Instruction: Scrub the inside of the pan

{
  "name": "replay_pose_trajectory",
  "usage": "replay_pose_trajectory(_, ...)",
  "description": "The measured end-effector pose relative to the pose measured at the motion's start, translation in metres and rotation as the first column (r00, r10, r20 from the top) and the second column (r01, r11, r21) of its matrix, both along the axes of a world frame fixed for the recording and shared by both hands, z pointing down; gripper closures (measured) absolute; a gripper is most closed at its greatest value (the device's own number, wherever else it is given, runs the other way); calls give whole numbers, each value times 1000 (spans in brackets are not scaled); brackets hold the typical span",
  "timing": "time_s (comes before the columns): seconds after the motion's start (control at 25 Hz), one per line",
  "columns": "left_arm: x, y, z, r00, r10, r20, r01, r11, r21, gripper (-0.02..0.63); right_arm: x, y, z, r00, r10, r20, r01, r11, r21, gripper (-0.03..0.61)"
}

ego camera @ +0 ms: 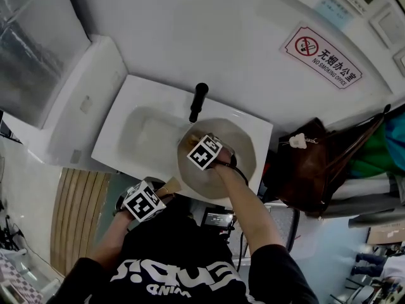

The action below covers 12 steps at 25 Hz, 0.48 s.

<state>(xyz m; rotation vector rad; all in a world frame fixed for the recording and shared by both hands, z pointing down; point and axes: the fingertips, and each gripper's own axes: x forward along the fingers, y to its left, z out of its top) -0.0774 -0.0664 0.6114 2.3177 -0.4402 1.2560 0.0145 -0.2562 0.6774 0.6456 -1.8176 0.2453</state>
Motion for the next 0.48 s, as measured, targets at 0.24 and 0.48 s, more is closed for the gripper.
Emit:
replay_pose_trajectory(0.24,4,-1,-4,1000,-5,-19,5,1000,-5,445,34,-28,2,996,47,-80,-43,997,62,503)
replay_pose_trajectory(0.48,4,0,-4,1000,-4,-13,4,1000,-16,446,66,-40,5,978,20,-208,-2,997,82,503)
